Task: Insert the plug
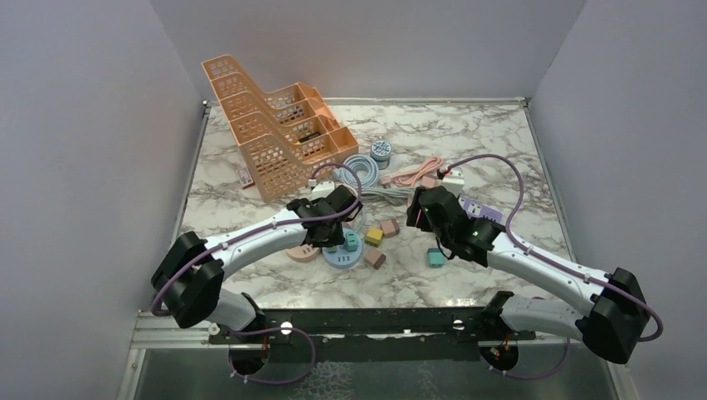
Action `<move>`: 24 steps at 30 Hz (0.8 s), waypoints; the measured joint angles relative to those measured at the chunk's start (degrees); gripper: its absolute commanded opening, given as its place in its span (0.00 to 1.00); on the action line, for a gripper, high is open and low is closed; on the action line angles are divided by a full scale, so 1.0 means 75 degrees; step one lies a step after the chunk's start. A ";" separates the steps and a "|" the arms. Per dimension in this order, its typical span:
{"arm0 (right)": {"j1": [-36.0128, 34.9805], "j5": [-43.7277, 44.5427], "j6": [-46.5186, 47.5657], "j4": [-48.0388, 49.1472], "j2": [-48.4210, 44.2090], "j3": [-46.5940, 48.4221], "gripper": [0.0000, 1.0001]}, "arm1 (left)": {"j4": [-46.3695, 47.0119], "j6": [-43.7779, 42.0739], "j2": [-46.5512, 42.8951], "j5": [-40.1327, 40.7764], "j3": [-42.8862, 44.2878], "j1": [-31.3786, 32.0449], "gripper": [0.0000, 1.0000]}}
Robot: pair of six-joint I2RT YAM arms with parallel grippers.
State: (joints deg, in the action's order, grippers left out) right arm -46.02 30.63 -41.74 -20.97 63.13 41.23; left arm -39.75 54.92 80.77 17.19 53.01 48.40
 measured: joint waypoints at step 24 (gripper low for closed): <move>0.0000 0.0122 0.0047 0.0000 0.0125 0.0000 0.59 | 0.0644 -0.0073 0.0286 0.0612 -0.0402 0.0388 0.00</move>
State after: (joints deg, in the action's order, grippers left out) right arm -46.02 31.55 -41.39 -20.97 64.07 41.23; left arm -34.92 54.37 82.91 21.78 50.00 51.31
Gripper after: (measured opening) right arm 0.587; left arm 0.329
